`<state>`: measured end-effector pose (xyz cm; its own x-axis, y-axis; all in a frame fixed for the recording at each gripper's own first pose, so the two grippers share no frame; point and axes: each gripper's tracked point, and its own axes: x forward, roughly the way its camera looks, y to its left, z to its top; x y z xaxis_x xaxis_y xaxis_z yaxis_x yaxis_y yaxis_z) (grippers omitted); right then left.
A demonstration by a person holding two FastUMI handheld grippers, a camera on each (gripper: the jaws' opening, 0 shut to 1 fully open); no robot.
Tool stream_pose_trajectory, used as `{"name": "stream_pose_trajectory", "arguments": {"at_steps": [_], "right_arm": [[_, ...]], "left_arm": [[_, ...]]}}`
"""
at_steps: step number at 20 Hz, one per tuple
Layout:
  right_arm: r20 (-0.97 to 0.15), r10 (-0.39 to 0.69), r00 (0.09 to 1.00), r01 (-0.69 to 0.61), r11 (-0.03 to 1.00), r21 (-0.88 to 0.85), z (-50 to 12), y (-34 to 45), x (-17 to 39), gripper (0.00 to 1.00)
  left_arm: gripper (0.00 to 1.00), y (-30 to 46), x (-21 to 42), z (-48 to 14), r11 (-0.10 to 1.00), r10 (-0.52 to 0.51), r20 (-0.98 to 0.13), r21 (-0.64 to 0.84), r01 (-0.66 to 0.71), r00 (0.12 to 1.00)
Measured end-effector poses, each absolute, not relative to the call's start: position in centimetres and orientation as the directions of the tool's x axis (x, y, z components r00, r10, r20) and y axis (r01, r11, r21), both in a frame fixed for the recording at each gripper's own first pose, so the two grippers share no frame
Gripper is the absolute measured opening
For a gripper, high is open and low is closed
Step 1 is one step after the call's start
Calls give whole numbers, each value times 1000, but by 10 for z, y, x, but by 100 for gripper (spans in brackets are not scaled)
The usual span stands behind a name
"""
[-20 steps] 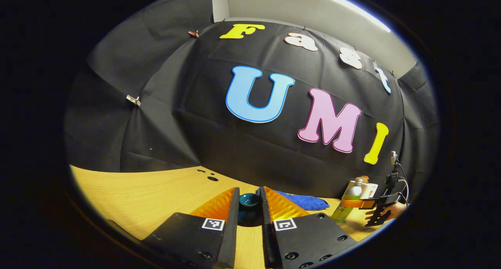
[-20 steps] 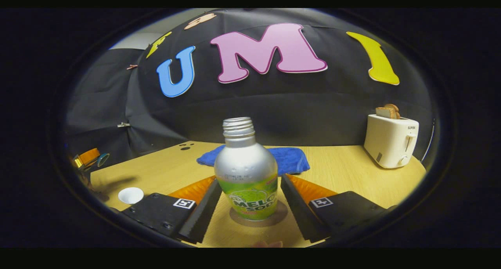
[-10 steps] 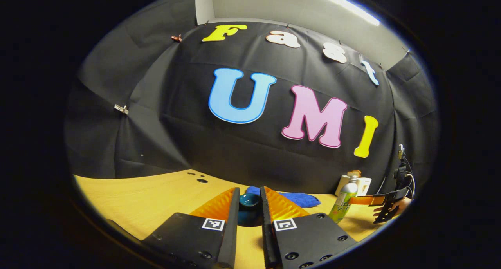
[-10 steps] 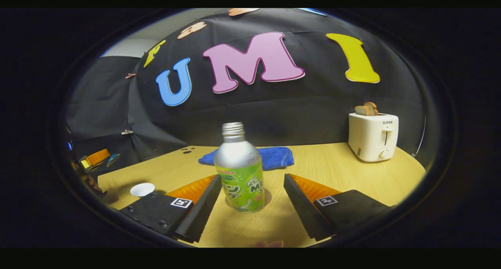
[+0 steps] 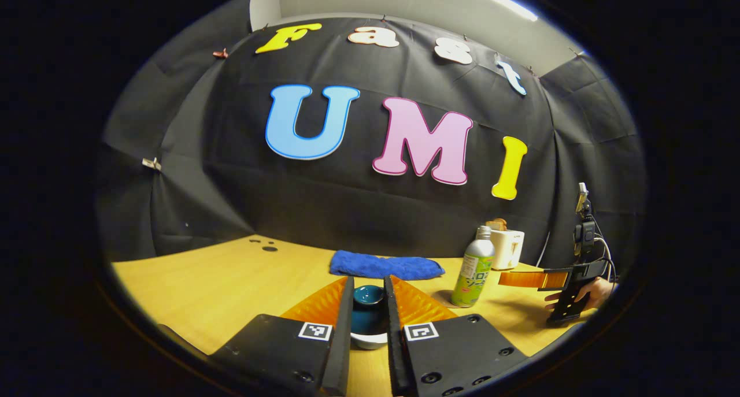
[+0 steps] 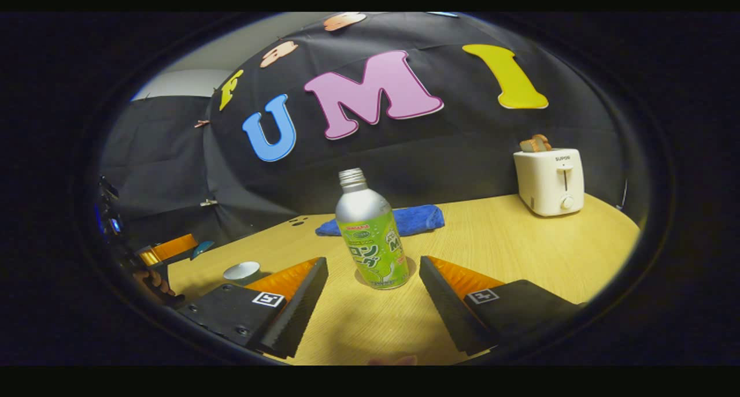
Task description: Open the teacup lid with one hand, grasp the water bottle and pour water into the teacup with the other hand; after pouring, place the water bottle on the coaster and then close the teacup lid.
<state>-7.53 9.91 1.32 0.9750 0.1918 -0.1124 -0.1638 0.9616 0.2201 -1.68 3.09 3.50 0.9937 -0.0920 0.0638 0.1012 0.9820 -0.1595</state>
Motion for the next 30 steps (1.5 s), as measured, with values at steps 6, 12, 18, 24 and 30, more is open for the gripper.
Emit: {"name": "stream_pose_trajectory", "arguments": {"at_steps": [6,12,18,24,30], "right_arm": [[-47,124,991,-119,989,87,26,97,-111,98],[-51,131,990,-131,991,7,16,109,-129,98],[-33,156,987,-156,988,-8,13,116,-133,98],[-4,170,986,-170,985,11,18,119,-134,98],[-3,165,986,-165,986,10,19,118,-134,98]], "left_arm": [[31,26,-4,19,986,-92,-17,-141,89,996],[31,21,24,-7,995,-57,-116,-85,48,992],[31,16,35,-22,997,-47,-168,-61,38,985],[33,14,38,-27,999,-31,-190,-19,28,981],[44,13,35,-24,1000,0,-165,16,3,986]]}}
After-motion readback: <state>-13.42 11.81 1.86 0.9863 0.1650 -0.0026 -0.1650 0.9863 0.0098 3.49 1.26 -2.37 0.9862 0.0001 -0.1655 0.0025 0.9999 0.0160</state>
